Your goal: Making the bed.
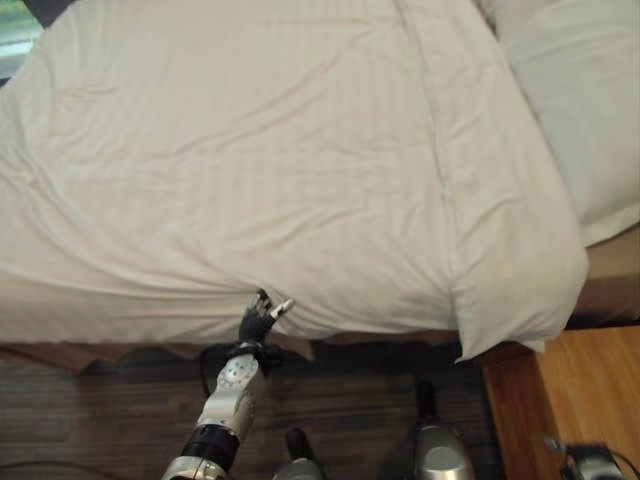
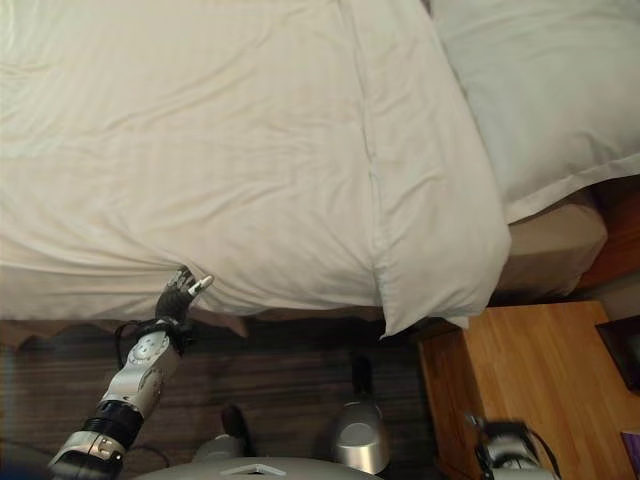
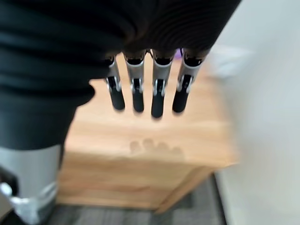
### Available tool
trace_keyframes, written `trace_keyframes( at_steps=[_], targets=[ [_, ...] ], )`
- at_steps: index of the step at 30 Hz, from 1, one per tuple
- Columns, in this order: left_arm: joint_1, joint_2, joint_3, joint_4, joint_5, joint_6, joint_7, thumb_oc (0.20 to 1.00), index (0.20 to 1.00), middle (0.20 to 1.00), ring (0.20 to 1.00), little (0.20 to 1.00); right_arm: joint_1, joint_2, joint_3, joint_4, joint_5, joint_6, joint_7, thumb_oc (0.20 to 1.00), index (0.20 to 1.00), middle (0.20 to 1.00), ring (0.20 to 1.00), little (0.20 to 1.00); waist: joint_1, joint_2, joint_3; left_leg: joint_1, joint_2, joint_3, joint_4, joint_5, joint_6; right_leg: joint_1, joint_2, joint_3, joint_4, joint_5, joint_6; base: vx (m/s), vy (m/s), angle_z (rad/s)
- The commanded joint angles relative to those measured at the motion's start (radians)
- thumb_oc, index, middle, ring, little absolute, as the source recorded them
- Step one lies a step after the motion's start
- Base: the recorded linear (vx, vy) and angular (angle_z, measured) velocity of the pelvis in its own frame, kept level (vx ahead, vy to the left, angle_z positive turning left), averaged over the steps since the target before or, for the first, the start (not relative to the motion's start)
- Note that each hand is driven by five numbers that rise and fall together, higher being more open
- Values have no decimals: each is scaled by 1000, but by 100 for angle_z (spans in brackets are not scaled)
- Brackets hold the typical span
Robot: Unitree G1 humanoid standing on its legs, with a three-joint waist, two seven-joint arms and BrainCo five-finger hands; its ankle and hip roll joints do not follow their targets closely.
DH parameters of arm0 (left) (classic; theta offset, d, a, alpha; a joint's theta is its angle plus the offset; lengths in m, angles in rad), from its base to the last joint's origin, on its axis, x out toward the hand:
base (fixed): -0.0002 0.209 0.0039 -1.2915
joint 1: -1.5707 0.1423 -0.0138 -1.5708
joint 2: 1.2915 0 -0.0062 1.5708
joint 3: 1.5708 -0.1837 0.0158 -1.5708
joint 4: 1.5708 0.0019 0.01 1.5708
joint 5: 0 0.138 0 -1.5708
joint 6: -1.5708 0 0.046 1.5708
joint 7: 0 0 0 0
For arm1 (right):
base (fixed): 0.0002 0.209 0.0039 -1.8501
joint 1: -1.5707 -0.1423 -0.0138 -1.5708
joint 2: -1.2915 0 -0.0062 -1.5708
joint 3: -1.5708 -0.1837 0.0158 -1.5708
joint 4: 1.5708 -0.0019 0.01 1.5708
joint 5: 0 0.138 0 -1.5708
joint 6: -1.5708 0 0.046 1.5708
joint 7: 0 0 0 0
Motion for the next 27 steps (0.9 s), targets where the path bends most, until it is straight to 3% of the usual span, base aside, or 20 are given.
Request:
trace_keyframes(
  at_steps=[1, 2, 5, 6, 7, 8, 9, 11, 13, 14, 16, 20, 21, 23, 27],
  targets=[
    [-35, -56, -7, -114, -48, -31, -94, 1000, 1000, 1000, 1000, 1000, -37, -162, 9, -107, -40, -6, -74, 1000, 1000, 1000, 1000, 1000, -23, 11, -22, -45, 72, -81, 87, -59, -36, -24, -15, -46, 48, -109, 33, -10, 64, -3],
    [-33, -56, -7, -116, -48, -30, -95, 1000, 1000, 1000, 1000, 1000, -35, -162, 8, -110, -40, -5, -74, 1000, 1000, 1000, 1000, 1000, -23, 11, -23, -45, 71, -80, 86, -59, -36, -24, -15, -46, 47, -108, 34, -10, 73, -4],
    [24, -66, 16, -139, -64, -12, -104, 1000, 1000, 1000, 1000, 1000, -59, -195, -5, -441, -50, -28, -66, 1000, 1000, 1000, 1000, 1000, -12, -32, -54, -26, 62, -73, 64, -64, -24, -32, -15, -30, 53, -95, 43, -3, 74, -6],
    [15, -69, 7, -129, -47, -3, -105, 1000, 1000, 1000, 1000, 1000, -75, -182, -5, -530, -10, -44, -61, 539, 539, 539, 539, 539, -13, -44, -64, -20, 59, -70, 56, -64, -20, -34, -15, -27, 56, -95, 45, 10, 28, -11],
    [13, -72, 2, -127, -35, 6, -107, 1000, 1000, 1000, 1000, 1000, -81, -164, -16, -606, 51, -62, -52, 379, 379, 379, 379, 379, -15, -52, -74, -17, 58, -70, 50, -64, -17, -33, -14, -26, 56, -94, 45, 22, 19, -6],
    [13, -71, 1, -126, -35, 6, -107, 1000, 1000, 1000, 1000, 1000, -73, -162, -19, -614, 52, -57, -52, 379, 379, 379, 379, 379, -13, -54, -75, -15, 57, -69, 48, -64, -17, -32, -15, -25, 56, -95, 45, 36, 43, 2],
    [1, -73, -8, -112, -21, 9, -111, 1000, 1000, 1000, 1000, 1000, -98, -117, -18, -712, 215, -127, -43, 200, 200, 200, 200, 200, -9, -66, -89, -6, 50, -64, 34, -63, -12, -29, -15, -24, 56, -87, 47, 29, 52, 0],
    [-11, -77, -8, -80, -36, 17, -116, 1000, 1000, 1000, 1000, 1000, -149, -60, -8, -774, 368, -188, -28, 200, 200, 200, 200, 200, 2, -71, -100, -3, 44, -64, 27, -64, -8, -25, -17, -28, 51, -79, 48, 28, 45, -4],
    [-14, -73, -14, -65, -38, 22, -124, 1000, 1000, 1000, 1000, 1000, -177, -39, 2, -791, 423, -207, -10, 200, 200, 200, 200, 200, 6, -73, -104, -2, 42, -63, 25, -66, -6, -21, -19, -30, 46, -74, 49, 48, 39, -4],
    [-22, -62, -24, -9, -14, 43, -138, 1000, 1000, 1000, 1000, 1000, -256, 41, 16, -829, 615, -274, 32, 200, 200, 200, 200, 200, 25, -69, -116, -3, 35, -68, 20, -65, -3, -14, -21, -37, 37, -68, 48, 72, 47, -1],
    [-19, -57, -22, 11, 14, 50, -141, 1000, 1000, 1000, 1000, 1000, -278, 73, 12, -838, 704, -301, 51, 200, 200, 200, 200, 200, 31, -68, -117, -5, 33, -71, 19, -64, -2, -12, -22, -37, 36, -69, 49, 57, 32, 1],
    [52, -67, 8, 83, -2, 61, -142, 1000, 1000, 1000, 1000, 1000, -362, 188, -36, -871, 985, -411, 96, 200, 200, 200, 200, 200, 72, -40, -106, -18, 23, -88, 17, -57, 1, -12, -30, -43, 33, -75, 48, 45, 23, 10],
    [94, -69, 4, 81, -24, 61, -162, 1000, 1000, 1000, 1000, 1000, -420, 212, -60, -880, 1066, -468, 101, 200, 200, 200, 200, 200, 89, -21, -94, -30, 16, -95, 15, -53, 0, -18, -34, -42, 30, -76, 47, 19, 12, 27],
    [108, -67, 2, 77, -43, 60, -174, 1000, 1000, 1000, 1000, 1000, -455, 213, -68, -871, 1098, -493, 102, 200, 200, 200, 200, 200, 96, -13, -86, -38, 14, -98, 16, -50, 0, -24, -36, -43, 30, -75, 48, -19, 7, 19],
    [44, -86, -44, 109, -91, 28, -176, 1000, 1000, 1000, 1000, 1000, -675, 203, -55, -841, 1167, -562, 97, 200, 200, 200, 200, 200, 111, 38, -27, -99, 1, -107, 19, -25, -8, -82, -46, -25, 27, -67, 48, -91, 4, -1]
  ],
)
